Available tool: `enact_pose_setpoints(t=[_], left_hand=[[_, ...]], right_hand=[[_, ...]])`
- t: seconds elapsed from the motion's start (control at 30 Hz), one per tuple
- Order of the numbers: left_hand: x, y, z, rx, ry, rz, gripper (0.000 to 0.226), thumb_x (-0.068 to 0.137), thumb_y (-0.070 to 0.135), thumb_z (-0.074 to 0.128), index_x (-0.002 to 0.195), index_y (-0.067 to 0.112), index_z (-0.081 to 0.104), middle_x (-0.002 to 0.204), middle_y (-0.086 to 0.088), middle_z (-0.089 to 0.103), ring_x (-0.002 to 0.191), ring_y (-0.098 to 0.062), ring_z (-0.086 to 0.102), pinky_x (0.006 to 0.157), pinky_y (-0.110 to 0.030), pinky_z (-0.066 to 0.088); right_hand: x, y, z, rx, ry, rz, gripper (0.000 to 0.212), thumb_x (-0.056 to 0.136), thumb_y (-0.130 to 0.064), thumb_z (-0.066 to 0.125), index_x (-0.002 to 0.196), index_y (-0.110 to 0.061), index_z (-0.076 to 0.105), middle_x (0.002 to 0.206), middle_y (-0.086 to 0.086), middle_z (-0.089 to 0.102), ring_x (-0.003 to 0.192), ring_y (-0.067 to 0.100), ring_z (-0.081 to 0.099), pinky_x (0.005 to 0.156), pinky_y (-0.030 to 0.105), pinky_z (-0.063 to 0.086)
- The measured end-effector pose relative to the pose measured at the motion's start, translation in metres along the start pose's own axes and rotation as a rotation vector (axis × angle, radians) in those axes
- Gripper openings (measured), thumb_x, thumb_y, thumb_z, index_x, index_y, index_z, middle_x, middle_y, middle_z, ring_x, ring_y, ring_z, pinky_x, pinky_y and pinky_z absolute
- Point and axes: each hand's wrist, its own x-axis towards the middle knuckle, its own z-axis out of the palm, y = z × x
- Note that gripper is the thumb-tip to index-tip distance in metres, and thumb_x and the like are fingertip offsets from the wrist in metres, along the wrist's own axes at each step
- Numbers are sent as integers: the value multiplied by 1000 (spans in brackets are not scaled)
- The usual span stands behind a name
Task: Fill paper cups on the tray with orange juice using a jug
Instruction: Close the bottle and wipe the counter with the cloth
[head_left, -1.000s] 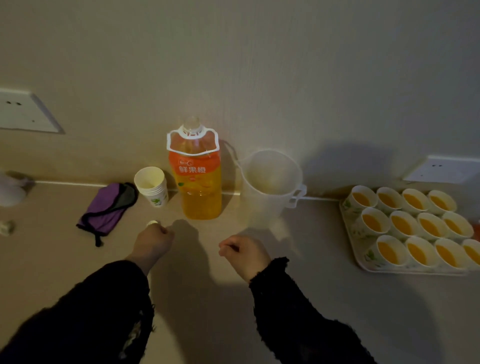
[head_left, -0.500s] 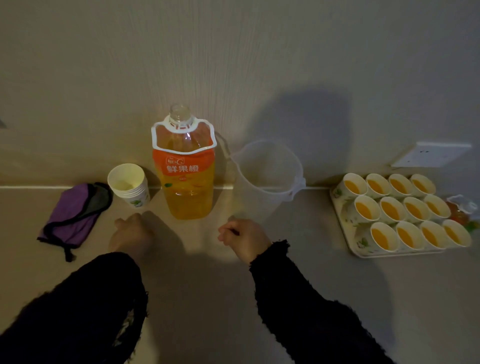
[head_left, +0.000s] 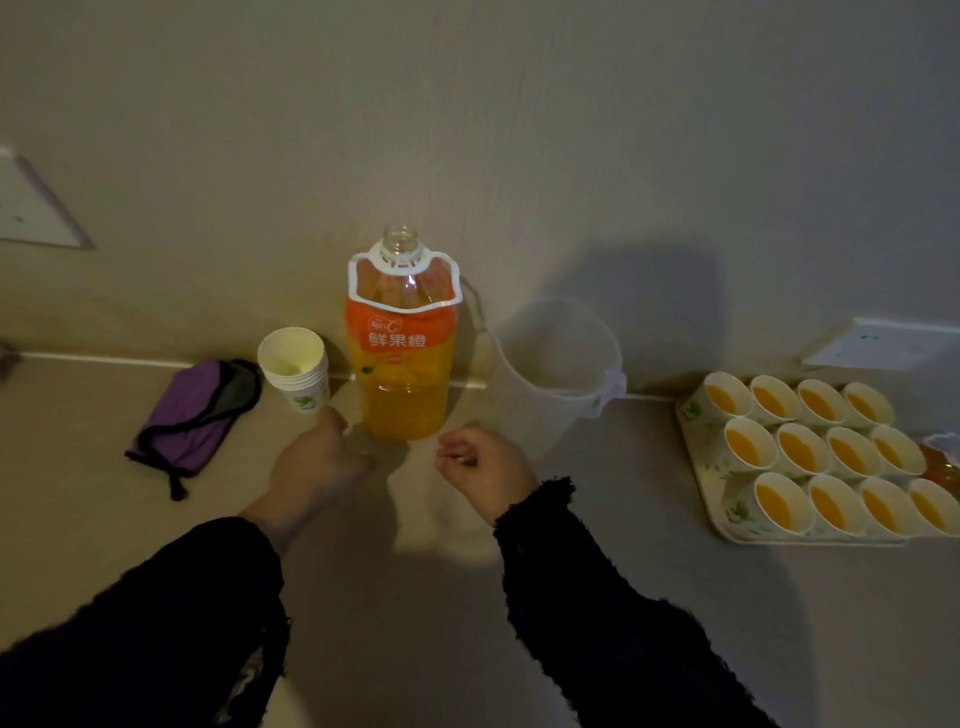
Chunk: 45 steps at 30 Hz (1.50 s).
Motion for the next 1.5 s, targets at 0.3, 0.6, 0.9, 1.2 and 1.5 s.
enact_pose_setpoints(t=[0.3,0.6,0.9,1.2,1.5], left_hand=[[-84,62,-38,-812,-169,-19,47,80,17,73,113,12,40,93,-13,62,59,-13,61,52,-23,46],[-109,91,-55,-930,-195,72,29,81,28,72,97,13,53,88,-11,65,73,-26,65,74,-34,47],[-64,85,-74,-695,464,107,69,70,34,82,122,15,41,113,-6,54,108,-29,54,90,-45,49],[-16,100,-88,-592,352,412,111,55,32,90,146,19,29,145,-2,42,129,-23,44,105,-44,41],[-16,103,-90,-754,246,546,53,56,49,84,96,48,49,95,28,59,90,7,56,76,-19,48]], right_hand=[[-24,-21,-3,311,53,-138,41,79,-15,75,117,-14,61,113,7,66,104,21,64,91,33,52],[-28,-30,-36,536,35,-228,25,81,-4,70,90,-26,61,86,2,69,82,14,65,77,24,51],[3,-61,-86,1757,179,71,34,96,-7,49,128,2,47,104,17,61,92,28,62,62,30,60],[46,-127,-108,893,226,-139,36,94,-3,52,130,-4,52,122,13,57,107,25,59,93,34,51],[68,-145,-95,-121,249,-284,30,90,-17,61,121,-17,59,118,2,64,106,18,61,93,33,52]])
